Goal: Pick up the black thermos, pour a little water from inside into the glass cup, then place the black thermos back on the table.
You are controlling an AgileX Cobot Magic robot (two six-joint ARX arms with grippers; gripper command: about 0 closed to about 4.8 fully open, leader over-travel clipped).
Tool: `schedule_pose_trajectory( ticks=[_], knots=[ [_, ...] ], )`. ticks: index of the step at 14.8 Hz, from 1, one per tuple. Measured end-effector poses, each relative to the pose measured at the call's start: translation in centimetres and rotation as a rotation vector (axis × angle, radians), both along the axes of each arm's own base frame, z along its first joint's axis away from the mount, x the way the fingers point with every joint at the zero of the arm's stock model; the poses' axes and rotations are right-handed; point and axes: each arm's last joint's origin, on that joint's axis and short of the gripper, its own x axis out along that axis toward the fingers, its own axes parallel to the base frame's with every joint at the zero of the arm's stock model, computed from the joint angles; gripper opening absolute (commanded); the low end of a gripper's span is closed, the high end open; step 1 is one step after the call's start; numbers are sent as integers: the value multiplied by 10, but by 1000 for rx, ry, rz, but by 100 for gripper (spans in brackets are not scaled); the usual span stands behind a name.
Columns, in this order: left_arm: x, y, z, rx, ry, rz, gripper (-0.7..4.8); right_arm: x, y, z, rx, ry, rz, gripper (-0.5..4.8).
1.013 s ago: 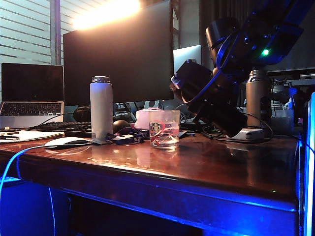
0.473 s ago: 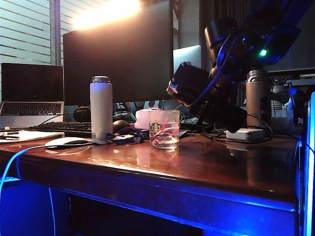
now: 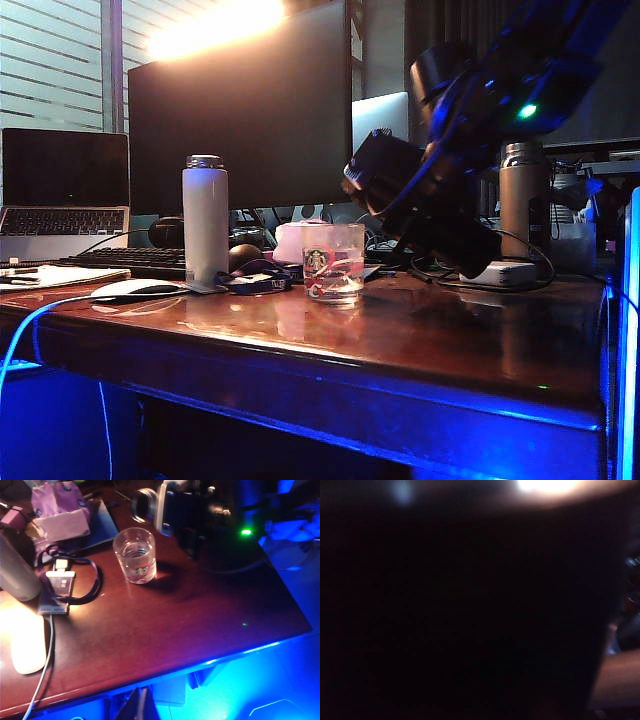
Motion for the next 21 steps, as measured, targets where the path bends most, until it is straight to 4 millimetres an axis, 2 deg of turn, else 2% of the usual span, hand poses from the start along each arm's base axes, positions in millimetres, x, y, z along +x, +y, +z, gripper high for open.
schedule_pose_trajectory(
  ticks=[8,15,21],
  knots=[
    [0,0,0,0,0,0,-3,3,1,0,-220,10,67,-1],
    [0,0,0,0,0,0,-3,9,4,15,-329,-62,101,-1],
    [0,0,0,0,0,0,-3,9,4,16,-484,-67,144,-1]
  ],
)
